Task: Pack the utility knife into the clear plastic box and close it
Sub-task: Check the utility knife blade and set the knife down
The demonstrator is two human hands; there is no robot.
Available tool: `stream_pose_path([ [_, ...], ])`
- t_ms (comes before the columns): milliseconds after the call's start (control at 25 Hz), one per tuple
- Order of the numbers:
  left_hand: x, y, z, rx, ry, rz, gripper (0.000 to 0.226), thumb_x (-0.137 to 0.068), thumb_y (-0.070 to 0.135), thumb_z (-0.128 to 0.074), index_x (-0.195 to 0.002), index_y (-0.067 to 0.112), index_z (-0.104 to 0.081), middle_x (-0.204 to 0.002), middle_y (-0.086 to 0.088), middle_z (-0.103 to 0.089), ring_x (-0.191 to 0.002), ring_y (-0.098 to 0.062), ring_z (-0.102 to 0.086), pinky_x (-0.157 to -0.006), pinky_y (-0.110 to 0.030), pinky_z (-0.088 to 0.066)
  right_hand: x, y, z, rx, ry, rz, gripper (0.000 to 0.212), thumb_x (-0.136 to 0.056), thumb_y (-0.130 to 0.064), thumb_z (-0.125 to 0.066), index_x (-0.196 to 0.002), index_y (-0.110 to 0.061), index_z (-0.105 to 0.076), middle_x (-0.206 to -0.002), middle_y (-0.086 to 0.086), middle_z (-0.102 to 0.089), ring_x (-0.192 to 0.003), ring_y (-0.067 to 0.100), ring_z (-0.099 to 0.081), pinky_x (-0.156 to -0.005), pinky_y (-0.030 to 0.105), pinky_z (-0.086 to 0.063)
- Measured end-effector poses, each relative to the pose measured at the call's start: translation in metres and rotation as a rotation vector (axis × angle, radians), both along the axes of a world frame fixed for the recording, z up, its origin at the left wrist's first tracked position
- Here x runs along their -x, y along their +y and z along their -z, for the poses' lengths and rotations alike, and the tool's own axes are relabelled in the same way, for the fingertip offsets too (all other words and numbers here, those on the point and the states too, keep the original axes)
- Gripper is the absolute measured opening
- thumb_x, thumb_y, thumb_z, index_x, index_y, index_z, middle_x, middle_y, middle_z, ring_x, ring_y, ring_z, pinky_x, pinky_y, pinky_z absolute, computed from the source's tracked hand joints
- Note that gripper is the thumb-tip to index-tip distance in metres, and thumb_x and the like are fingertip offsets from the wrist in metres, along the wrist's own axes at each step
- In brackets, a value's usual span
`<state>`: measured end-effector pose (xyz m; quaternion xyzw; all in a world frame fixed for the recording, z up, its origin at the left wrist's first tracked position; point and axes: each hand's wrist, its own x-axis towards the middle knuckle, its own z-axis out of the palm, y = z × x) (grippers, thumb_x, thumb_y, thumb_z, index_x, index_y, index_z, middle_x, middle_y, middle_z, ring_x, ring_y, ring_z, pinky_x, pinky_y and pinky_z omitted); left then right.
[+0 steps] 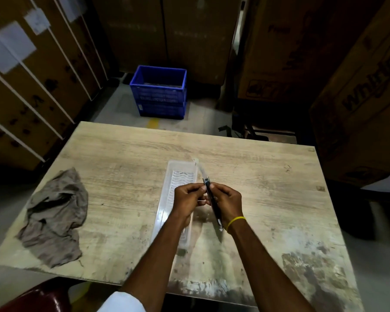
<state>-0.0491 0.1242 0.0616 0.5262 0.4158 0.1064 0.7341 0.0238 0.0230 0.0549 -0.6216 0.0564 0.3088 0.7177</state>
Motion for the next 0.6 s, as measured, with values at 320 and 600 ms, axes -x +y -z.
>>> stream_pose_path([
  [320,0.011,0.017,-0.003,-0.055,0.036,-0.029,0.013,-0.094,0.006,-0.067,-0.087,0.011,-0.077,-0.070,-0.001,-0.076,-0.054,-0.006,-0.069,-0.052,-0.022,-0.056,0.020,0.030,-0.001,0.091,-0.042,0.078,0.014,-0.076,-0.016,-0.086,-0.083,-0.005,-0.081,-0.084,0.020,-0.078,-0.085,0.041,-0.075,-0.075,0.051,-0.063],
  [600,0.009,0.030,-0.009,-0.077,0.020,-0.047,0.014,-0.093,0.005,-0.068,-0.086,0.011,-0.078,-0.064,0.002,-0.076,-0.053,-0.008,-0.069,-0.051,-0.021,-0.056,0.019,0.038,-0.007,0.071,-0.063,0.051,0.009,-0.079,-0.007,-0.082,-0.087,-0.002,-0.080,-0.084,0.018,-0.078,-0.075,0.028,-0.073,-0.073,0.041,-0.064],
])
